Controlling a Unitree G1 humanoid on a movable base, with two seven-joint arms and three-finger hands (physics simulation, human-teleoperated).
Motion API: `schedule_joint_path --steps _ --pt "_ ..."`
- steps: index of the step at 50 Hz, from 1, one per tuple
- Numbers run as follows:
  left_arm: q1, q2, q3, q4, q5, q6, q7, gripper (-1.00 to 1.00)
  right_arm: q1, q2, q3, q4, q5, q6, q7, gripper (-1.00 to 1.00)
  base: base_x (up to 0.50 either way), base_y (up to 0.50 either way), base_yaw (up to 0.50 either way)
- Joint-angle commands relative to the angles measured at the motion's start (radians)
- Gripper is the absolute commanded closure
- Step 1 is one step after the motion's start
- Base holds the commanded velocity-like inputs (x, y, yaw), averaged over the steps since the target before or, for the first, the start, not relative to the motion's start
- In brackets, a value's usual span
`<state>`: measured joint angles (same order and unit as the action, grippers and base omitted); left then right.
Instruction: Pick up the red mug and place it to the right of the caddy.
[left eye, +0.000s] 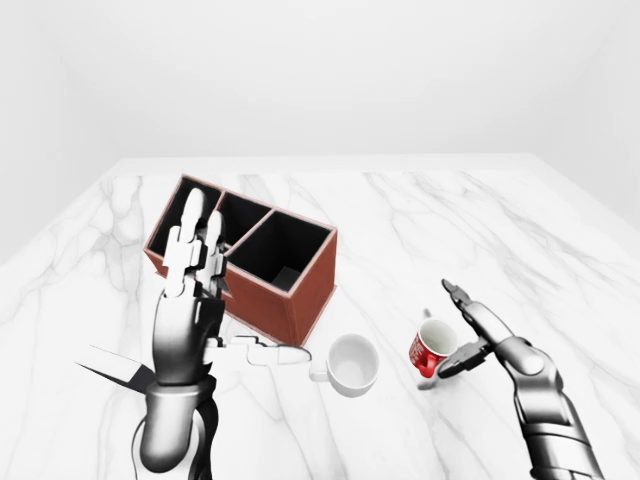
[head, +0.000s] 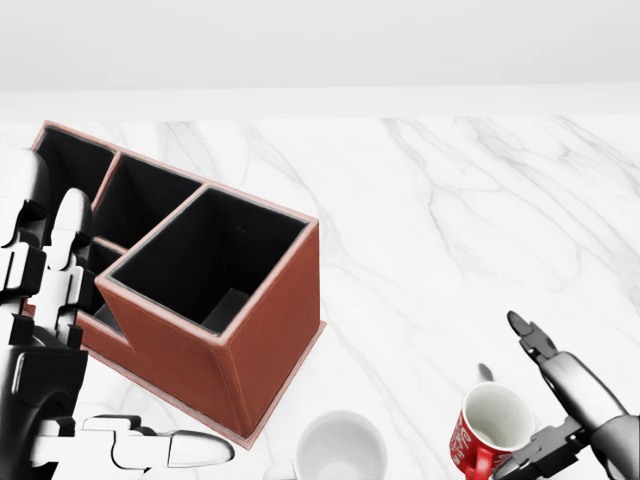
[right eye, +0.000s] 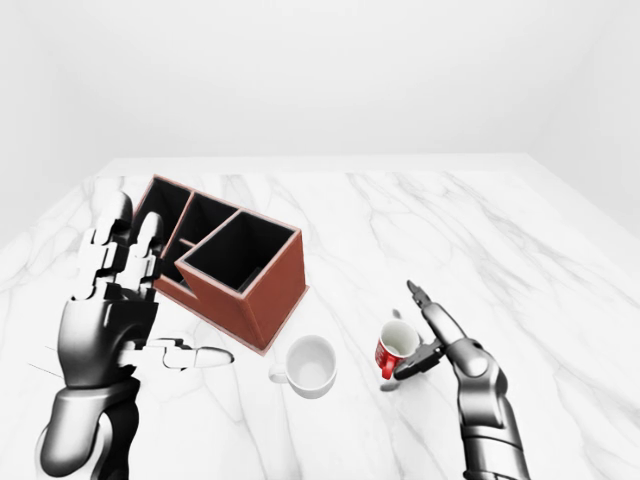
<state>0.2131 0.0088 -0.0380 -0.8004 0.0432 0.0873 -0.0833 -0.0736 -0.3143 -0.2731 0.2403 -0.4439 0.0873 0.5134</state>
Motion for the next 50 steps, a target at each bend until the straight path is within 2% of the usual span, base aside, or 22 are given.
schedule_joint_path --steps 1,10,17,22,23,24,25,26,50 --pt "0.001 0.0 0.001 -0.002 -0.001 0.0 0.0 -1.0 0.002 0.005 0.008 0.003 -0.008 0.0 -0.006 -1.0 0.0 0.0 0.0" --pt "0.0 0.0 0.003 -0.002 -0.002 0.0 -0.002 -1.0 -0.003 0.007 0.015 0.021 -0.012 -0.002 -0.013 -1.0 0.0 0.0 0.0" --pt "0.0 0.0 0.002 0.006 -0.001 0.0 -0.002 -1.0 -0.004 0.004 0.017 0.047 -0.01 -0.022 -0.024 -1.0 0.0 0.0 0.0" --pt "0.001 -0.001 0.002 0.004 -0.001 0.0 -0.001 -1.0 0.003 0.006 0.018 0.043 -0.011 -0.023 -0.022 -1.0 0.0 0.0 0.0" --pt "0.0 0.0 0.001 0.002 -0.001 0.0 -0.001 -1.0 0.003 0.006 0.019 0.046 -0.012 -0.026 -0.022 -0.88 0.0 0.0 0.0" --pt "0.001 0.0 0.002 0.005 -0.001 0.0 -0.001 -1.0 0.005 0.006 0.02 0.047 -0.012 -0.028 -0.021 0.12 0.0 0.0 0.0" --pt "0.0 0.0 0.003 0.005 -0.002 0.0 -0.001 -1.0 0.004 0.006 0.02 0.048 -0.013 -0.028 -0.022 0.31 0.0 0.0 0.0" --pt "0.0 0.0 0.005 0.012 -0.004 0.0 -0.003 -1.0 0.004 0.007 0.021 0.049 -0.012 -0.029 -0.021 1.0 0.0 0.0 0.0" --pt "-0.001 0.0 0.002 0.005 -0.002 0.0 -0.001 -1.0 0.022 0.013 0.009 -0.024 -0.02 0.0 0.008 1.0 0.0 0.0 0.0"
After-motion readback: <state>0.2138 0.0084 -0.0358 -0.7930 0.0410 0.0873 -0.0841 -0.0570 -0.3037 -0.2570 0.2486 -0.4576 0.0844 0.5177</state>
